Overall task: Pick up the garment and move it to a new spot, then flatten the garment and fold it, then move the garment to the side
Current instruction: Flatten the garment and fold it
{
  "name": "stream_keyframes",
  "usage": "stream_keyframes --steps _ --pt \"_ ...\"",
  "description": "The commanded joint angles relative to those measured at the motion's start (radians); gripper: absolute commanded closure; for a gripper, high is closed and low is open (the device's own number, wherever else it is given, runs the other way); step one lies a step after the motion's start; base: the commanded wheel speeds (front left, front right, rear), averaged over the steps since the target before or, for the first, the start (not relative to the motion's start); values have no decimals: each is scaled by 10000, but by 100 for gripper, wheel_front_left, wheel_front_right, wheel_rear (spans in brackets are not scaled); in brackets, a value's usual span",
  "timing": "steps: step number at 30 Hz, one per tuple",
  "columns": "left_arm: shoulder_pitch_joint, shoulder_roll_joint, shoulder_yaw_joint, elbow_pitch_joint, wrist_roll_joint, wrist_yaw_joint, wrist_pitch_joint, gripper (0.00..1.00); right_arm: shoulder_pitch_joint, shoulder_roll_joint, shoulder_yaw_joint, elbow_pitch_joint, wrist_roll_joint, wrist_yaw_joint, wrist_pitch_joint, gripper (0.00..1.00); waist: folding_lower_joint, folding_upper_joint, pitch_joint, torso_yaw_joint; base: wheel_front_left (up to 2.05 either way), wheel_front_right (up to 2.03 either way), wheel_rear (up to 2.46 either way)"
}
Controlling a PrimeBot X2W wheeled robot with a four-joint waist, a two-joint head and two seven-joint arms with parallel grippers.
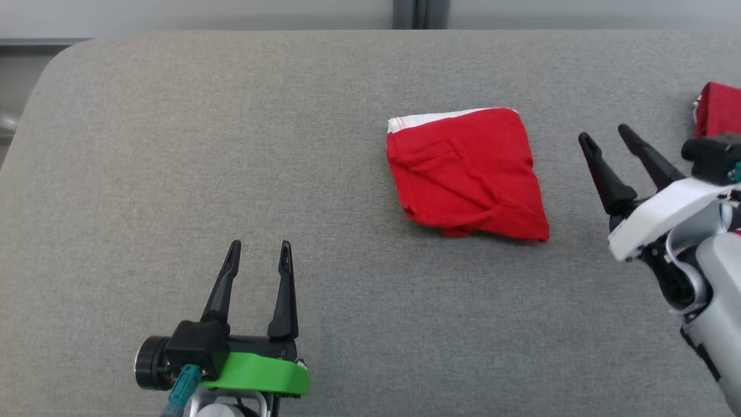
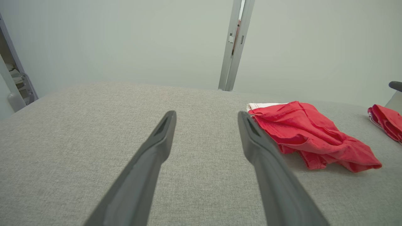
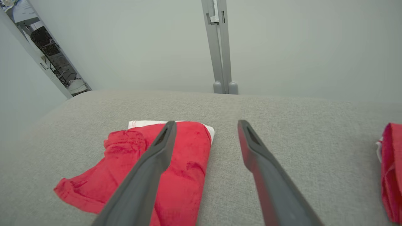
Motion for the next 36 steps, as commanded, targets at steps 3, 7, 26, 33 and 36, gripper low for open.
stream_keyframes --steps 3,7,26,33,36 --pt "213 19 105 60 150 -138 2 0 380 333 345 291 664 0 -206 0 0 0 -380 -392 0 0 0" --pt "75 19 8 -6 206 -224 2 0 327 573 675 307 2428 0 252 100 0 0 -314 -104 0 0 0" --pt "-570 17 -1056 -15 -361 -2 2 0 -1248 140 754 2277 7372 0 5772 100 0 0 902 1723 0 0 0" --pt "-683 18 -943 -25 -349 56 2 0 -588 -114 1496 569 7507 0 6932 100 0 0 801 1378 0 0 0" --pt "-665 18 -946 -3 -338 49 2 0 -213 -371 1850 -217 7578 0 7473 100 0 0 691 1284 0 0 0"
